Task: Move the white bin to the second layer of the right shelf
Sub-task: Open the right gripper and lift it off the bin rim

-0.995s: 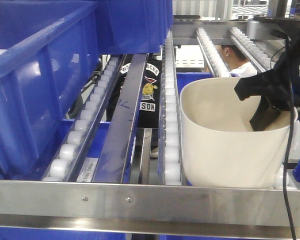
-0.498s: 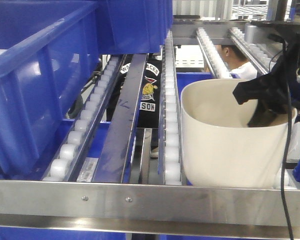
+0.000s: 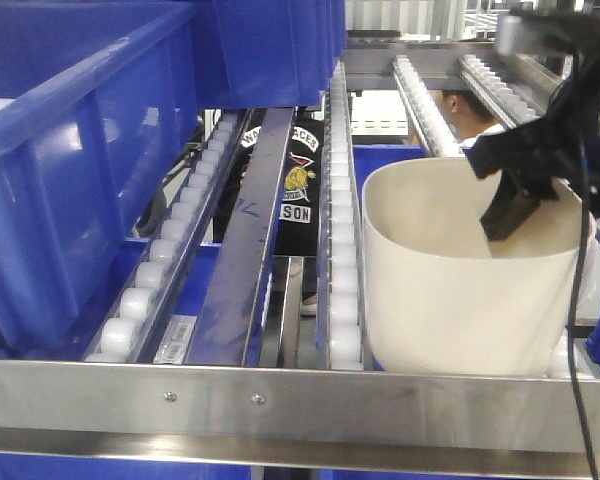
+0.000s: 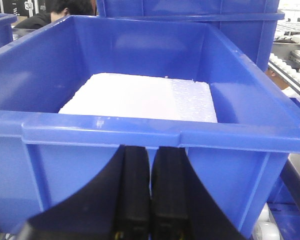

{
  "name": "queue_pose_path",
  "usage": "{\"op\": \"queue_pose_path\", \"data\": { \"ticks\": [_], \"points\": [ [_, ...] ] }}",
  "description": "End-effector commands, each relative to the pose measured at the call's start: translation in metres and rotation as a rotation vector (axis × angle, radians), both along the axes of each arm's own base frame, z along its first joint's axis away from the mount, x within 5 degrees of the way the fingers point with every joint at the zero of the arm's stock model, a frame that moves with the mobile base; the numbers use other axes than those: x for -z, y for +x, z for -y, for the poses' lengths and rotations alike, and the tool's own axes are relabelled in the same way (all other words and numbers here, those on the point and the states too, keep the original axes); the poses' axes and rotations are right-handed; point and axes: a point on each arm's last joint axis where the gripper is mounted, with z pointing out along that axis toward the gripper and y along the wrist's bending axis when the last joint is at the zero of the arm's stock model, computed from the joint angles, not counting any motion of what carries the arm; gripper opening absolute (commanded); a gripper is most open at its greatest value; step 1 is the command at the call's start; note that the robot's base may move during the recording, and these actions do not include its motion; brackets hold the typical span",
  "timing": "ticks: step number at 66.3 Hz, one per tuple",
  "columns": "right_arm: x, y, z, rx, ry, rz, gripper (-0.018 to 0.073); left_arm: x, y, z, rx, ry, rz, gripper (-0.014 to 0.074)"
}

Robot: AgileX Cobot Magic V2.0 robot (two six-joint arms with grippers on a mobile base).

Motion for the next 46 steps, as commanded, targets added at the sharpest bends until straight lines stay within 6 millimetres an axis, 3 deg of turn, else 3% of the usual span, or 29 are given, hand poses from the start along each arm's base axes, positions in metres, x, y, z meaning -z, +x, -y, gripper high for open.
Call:
{"op": "queue_pose_path", "data": {
  "ticks": [1,23,33,38,46],
  "points": [
    [-0.029,0.001,0.001,-0.011,0.021,0.142,0.0437,0.004,0.001,0.0,0.0,-0.025,0.052,0.0085],
    [-0.065,-0.016,0.008,-0.041,0.0,0.285,0.0434,0.004,0.001,0.0,0.0,-0.025,0.052,0.0085],
    [-0.095,-0.036,0.014,-0.036,0.03,0.392,0.0423,0.004,0.001,0.0,0.0,-0.025,0.052,0.0085],
    [-0.108,-0.047,0.017,-0.034,0.044,0.442,0.035,0.004,0.001,0.0,0.0,-0.025,0.052,0.0085],
    [-0.127,-0.071,0.025,-0.03,0.071,0.534,0.0151,0.004,0.001,0.0,0.0,-0.025,0.052,0.0085]
  ]
}}
